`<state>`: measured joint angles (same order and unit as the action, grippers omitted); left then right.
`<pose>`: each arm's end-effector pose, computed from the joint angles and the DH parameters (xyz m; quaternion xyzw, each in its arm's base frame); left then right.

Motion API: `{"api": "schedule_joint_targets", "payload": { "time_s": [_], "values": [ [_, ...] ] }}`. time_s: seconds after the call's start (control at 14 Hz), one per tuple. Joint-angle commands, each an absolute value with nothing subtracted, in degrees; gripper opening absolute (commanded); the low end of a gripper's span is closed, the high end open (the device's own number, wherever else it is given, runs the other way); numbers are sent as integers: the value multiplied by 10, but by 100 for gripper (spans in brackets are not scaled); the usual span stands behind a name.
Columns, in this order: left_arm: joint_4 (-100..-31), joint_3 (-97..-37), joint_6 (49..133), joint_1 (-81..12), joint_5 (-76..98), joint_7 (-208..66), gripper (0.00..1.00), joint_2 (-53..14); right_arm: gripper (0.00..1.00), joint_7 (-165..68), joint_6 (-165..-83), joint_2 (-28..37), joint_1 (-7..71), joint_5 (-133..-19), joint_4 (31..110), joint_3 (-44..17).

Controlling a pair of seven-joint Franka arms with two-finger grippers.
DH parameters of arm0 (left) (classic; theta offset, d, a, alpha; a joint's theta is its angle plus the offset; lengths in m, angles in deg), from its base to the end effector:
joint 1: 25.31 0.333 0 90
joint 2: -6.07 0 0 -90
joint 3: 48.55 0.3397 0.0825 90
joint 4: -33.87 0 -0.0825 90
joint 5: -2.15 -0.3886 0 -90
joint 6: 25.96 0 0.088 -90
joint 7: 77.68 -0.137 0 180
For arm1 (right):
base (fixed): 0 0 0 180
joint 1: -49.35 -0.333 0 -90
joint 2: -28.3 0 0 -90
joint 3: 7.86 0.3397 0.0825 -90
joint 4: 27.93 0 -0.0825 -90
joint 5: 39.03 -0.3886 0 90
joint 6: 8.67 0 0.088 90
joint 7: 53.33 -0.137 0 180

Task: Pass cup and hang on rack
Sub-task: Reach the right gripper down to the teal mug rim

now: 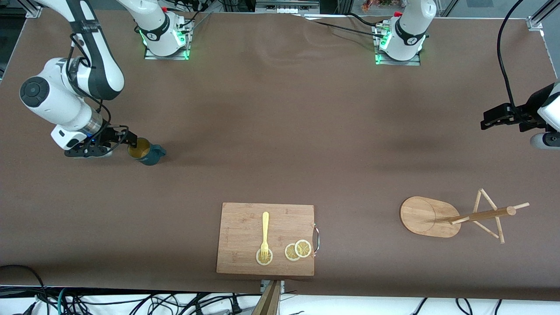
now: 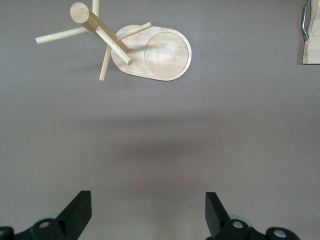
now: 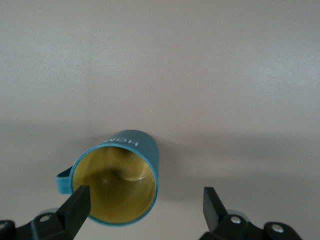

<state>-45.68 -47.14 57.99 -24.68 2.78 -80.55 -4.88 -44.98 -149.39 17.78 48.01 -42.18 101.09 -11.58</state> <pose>0.6063 0.0186 0.5838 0.9983 -0.0076 -0.0569 0.0056 0.5485 -0.0219 0.2749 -0.9994 -0.0316 -0.0116 0.0107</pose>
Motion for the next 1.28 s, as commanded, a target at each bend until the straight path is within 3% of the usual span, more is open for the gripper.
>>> {"api": "schedule_joint_targets", "payload": {
  "time_s": [0.0, 0.28, 0.78, 1.0, 1.21],
  "values": [
    [-441, -472, 574, -246, 26, -802, 100, -56, 97, -416, -1525, 148, 484, -436, 1010, -116],
    [-441, -472, 574, -248, 26, -802, 100, -55, 69, -411, -1522, 140, 484, -440, 1010, -116],
    [-440, -477, 575, -263, 24, -800, 100, -56, 0, -367, -1507, 137, 483, -441, 1010, -112],
    [-440, -473, 575, -262, 24, -801, 100, -56, 0, -367, -1487, 142, 482, -441, 1002, -110],
    [-440, -473, 575, -260, 25, -801, 100, -56, 0, -372, -1410, 146, 482, -465, 960, -105]
  ]
}}
